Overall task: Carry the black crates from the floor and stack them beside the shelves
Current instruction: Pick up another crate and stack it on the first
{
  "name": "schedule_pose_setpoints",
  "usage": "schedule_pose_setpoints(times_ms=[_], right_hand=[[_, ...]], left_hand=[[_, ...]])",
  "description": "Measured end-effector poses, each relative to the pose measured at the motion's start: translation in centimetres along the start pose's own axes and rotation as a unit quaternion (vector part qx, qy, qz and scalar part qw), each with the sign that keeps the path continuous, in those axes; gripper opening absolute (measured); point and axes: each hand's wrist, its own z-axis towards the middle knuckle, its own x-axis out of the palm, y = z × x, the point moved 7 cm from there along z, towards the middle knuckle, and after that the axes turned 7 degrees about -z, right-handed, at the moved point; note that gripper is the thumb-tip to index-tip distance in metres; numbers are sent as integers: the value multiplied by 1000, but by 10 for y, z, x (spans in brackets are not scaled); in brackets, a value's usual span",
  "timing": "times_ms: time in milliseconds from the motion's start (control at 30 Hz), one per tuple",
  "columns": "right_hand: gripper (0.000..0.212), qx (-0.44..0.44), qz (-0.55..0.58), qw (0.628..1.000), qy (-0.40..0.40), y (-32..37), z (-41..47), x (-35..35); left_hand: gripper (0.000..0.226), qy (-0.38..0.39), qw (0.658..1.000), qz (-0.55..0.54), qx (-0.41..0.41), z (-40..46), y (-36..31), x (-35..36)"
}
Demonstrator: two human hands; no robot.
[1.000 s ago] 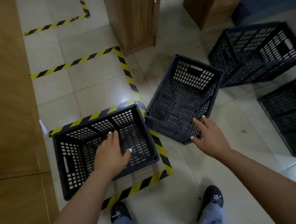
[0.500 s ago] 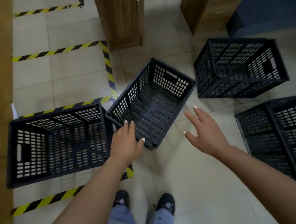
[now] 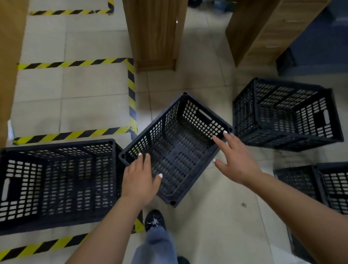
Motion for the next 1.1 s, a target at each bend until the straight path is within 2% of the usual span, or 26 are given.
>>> schedule_pose_setpoints(times_ms=[267,433,733,933,1100], right_hand=[[69,-36,-25,999,20,-22,78,-20],[69,-89,-44,994,37,-42,127,-24],[70,-164,-94,977,95,-98,182,-18],[71,-157,-99,975,122,-120,208,9],[71,-169,-107,971,132,-122,232,63]], left_hand=[[75,-19,997,-27,-67,35,4,-16],[76,-22,988,-60,-142,42,-5,-2],[77,-47,937,-148,-313,27,-29,45],[75,-34,927,-158,-338,28,-35,85],[75,-37,920,-171,-350,55,-20,131]])
